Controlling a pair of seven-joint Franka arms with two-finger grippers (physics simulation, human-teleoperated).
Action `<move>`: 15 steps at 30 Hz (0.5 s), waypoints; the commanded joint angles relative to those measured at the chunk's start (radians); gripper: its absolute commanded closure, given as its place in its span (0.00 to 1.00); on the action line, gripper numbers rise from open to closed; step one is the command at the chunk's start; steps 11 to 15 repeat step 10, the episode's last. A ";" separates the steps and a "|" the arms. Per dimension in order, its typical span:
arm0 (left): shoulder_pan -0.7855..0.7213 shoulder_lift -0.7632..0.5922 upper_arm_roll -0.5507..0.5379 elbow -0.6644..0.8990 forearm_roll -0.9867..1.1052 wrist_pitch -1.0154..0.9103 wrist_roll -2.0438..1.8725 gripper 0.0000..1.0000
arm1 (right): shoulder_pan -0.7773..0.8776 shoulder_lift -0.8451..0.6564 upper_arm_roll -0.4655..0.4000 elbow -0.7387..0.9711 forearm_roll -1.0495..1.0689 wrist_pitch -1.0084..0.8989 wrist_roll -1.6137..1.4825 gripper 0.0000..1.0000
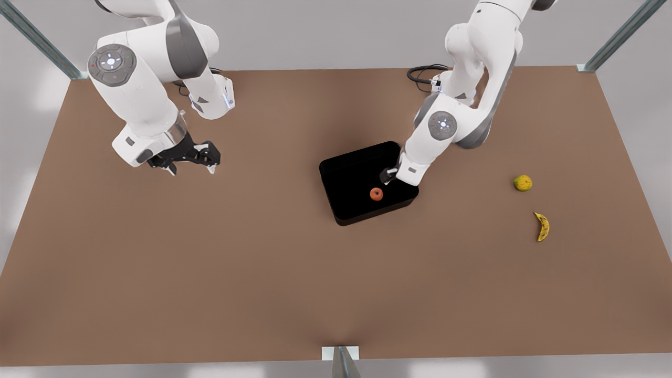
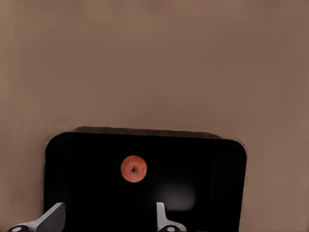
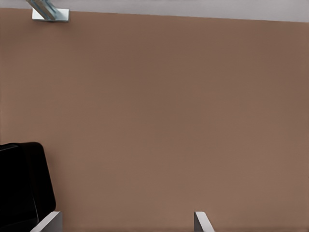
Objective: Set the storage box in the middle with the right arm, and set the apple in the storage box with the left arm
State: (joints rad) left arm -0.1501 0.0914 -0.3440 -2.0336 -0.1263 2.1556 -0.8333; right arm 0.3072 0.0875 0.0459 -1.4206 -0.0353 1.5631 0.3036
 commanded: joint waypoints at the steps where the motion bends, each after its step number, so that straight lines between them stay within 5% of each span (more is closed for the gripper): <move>1: 0.000 -0.005 0.023 0.021 0.059 -0.026 0.017 0.00 | 0.007 0.000 0.000 0.003 0.000 0.000 0.000 0.00; 4: 0.004 -0.030 0.318 0.243 0.059 -0.345 0.430 0.00 | 0.000 0.011 0.000 0.026 0.002 -0.002 -0.001 0.00; 6: 0.023 -0.056 0.404 0.319 0.143 -0.496 0.606 0.00 | -0.002 0.012 0.000 0.026 0.002 0.000 -0.003 0.00; 15: 0.061 -0.079 0.493 0.408 0.163 -0.622 0.761 0.00 | -0.002 0.023 -0.001 0.028 0.002 0.000 -0.003 0.00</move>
